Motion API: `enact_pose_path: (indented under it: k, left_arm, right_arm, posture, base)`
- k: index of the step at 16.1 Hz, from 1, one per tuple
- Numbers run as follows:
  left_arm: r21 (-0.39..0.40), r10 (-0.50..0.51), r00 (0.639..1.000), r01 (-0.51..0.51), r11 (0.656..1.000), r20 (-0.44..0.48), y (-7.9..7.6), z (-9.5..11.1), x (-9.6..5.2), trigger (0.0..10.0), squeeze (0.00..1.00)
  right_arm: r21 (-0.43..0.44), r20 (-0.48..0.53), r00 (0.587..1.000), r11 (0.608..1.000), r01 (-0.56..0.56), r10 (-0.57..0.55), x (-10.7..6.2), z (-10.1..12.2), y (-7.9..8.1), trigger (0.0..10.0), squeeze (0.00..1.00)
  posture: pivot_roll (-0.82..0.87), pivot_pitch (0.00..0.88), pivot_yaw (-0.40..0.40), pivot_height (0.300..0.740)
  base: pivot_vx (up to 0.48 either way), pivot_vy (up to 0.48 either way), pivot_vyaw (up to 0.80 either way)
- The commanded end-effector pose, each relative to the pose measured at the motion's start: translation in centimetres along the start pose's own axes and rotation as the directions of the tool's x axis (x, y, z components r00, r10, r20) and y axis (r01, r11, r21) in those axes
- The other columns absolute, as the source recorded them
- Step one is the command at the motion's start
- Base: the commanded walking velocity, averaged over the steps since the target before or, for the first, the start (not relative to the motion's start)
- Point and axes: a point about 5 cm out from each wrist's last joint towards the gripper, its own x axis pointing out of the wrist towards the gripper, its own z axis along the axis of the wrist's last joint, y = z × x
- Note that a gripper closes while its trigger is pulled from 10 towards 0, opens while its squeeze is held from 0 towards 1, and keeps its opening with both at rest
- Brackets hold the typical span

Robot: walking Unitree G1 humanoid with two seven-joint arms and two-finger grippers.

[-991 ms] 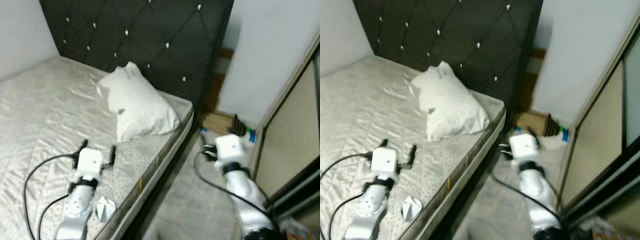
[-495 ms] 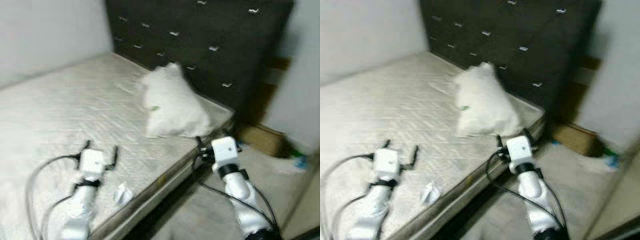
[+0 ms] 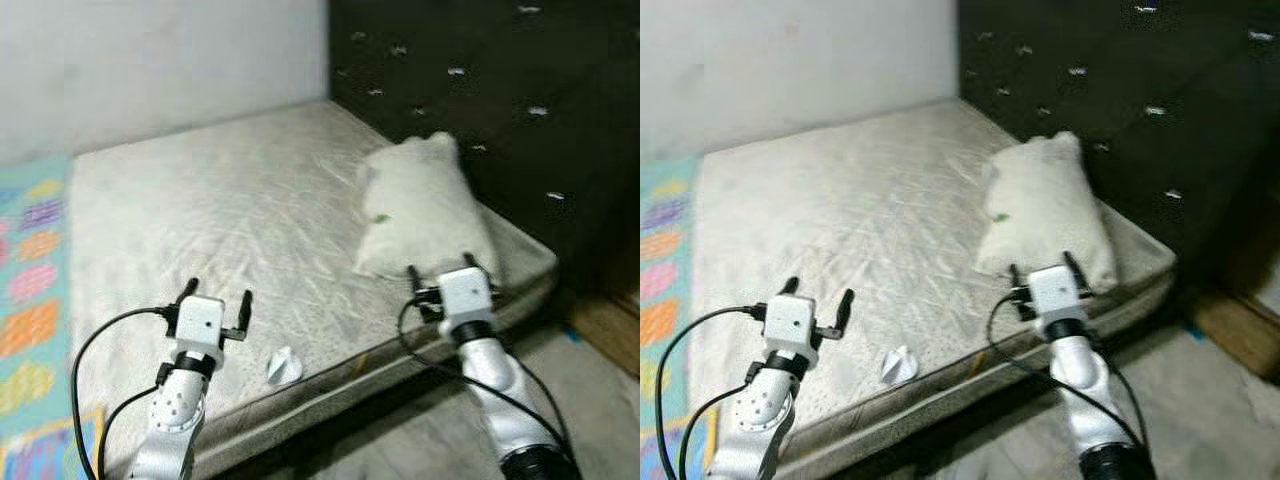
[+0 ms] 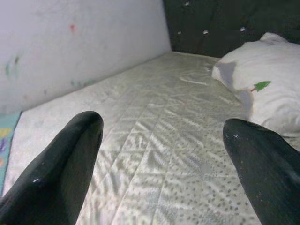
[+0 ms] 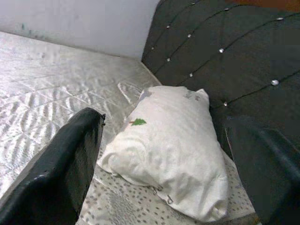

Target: Clean up the room

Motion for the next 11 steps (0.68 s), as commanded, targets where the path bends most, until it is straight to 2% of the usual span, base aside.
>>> enact_pose_path:
  k: [1,6,11]
  left_arm:
    - [0.003,0.013,1.0,-0.013,1.0,-0.006,0.51,-0.08,-0.06,10.0,0.0]
    - [-0.011,0.002,1.0,-0.002,1.0,-0.013,0.3,-0.23,-0.32,10.0,0.0]
    - [0.002,-0.002,1.0,0.002,1.0,-0.006,0.93,0.04,-0.19,10.0,0.0]
  right_arm:
    - [0.014,0.025,0.999,0.999,-0.034,0.033,0.17,0.45,1.04,10.0,0.0]
    - [0.008,0.03,0.998,0.998,-0.059,0.059,-0.07,0.44,1.43,10.0,0.0]
    - [0.027,0.042,0.998,0.998,-0.054,0.053,0.29,0.76,1.73,10.0,0.0]
  posture:
    - [0.04,0.0,-0.006,0.74]
    - [0.04,0.0,-0.01,0.74]
    - [0.07,0.003,0.0,0.74]
  base:
    - [0.0,0.0,0.79]
    - [0.0,0.0,0.79]
    - [0.0,0.0,0.68]
